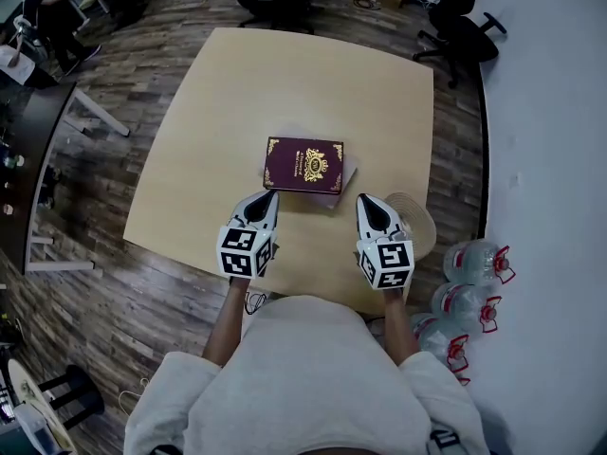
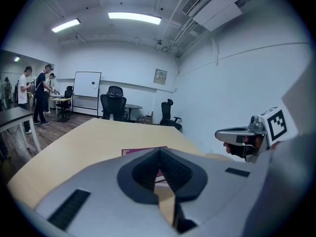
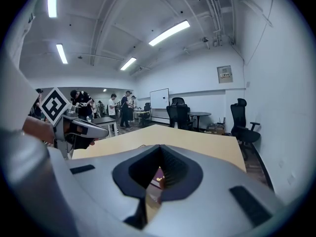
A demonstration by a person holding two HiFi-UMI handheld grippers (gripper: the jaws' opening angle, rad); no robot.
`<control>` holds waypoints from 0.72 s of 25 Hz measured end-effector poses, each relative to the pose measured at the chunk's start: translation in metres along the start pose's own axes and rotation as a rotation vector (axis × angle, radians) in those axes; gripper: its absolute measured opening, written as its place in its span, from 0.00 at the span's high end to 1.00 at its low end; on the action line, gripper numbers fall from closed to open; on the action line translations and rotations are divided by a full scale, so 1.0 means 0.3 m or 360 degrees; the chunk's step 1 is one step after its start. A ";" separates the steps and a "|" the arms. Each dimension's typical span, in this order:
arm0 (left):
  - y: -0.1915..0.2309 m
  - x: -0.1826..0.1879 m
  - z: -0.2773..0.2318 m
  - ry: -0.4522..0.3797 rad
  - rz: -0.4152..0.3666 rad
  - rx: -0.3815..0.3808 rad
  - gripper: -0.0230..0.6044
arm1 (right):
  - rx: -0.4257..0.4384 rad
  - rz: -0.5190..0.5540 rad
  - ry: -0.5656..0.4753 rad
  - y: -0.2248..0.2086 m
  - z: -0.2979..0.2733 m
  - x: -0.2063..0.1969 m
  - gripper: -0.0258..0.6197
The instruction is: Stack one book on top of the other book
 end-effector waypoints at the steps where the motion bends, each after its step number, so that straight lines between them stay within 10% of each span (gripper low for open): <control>1: -0.001 -0.003 0.007 -0.0001 -0.0004 0.0002 0.95 | -0.0002 0.0004 -0.0004 0.000 0.007 0.000 0.96; 18: -0.027 -0.011 0.032 -0.0025 -0.0013 -0.0009 0.95 | -0.0022 0.0028 -0.0027 -0.011 0.042 -0.003 0.96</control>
Point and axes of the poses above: the fingertips, and each gripper's own axes: z backward along the fingers, y to its left, x out of its top, the point moved 3 cm from there along z, backward along the fingers, and after that the axes turned 2 degrees about y, right-handed, at the moved point
